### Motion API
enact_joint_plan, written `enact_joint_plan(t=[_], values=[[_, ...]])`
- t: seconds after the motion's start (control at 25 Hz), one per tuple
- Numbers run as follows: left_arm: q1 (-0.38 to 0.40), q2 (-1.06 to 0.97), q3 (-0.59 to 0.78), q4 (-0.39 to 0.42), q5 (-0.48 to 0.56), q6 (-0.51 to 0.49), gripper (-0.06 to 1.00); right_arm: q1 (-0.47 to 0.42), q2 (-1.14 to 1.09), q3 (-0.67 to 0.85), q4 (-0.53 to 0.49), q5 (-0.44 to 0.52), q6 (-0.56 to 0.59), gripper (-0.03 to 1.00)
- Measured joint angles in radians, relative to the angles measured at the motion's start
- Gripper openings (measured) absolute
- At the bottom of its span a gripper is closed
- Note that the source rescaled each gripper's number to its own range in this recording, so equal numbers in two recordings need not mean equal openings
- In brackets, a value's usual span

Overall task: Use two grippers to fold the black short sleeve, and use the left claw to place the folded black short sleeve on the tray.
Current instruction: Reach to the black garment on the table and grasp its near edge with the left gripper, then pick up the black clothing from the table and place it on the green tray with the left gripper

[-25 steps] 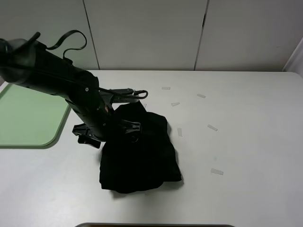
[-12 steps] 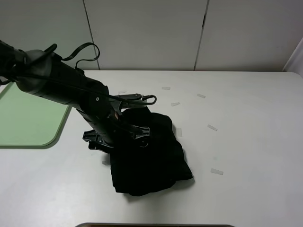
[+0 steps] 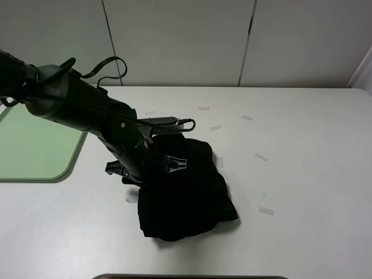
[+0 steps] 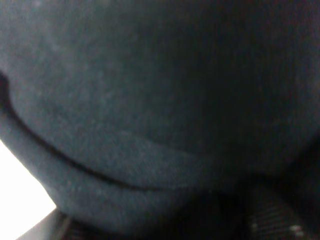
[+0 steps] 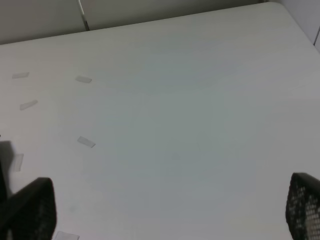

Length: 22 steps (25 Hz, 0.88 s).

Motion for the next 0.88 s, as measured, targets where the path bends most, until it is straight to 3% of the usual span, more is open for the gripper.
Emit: enact_joint_plan(t=[0.24, 0.6, 0.88], values=[[-0.002, 0.005, 0.000, 0.035, -0.008, 0.000, 0.30, 0.000, 0.000, 0.000, 0.000, 0.000, 0.000, 1.00], [0.010, -0.016, 0.000, 0.116, 0.020, -0.003, 0.28, 0.000, 0.000, 0.000, 0.000, 0.000, 0.000, 1.00], [0.140, -0.135, 0.001, 0.243, 0.131, 0.001, 0.25, 0.000, 0.000, 0.000, 0.005, 0.000, 0.000, 1.00]])
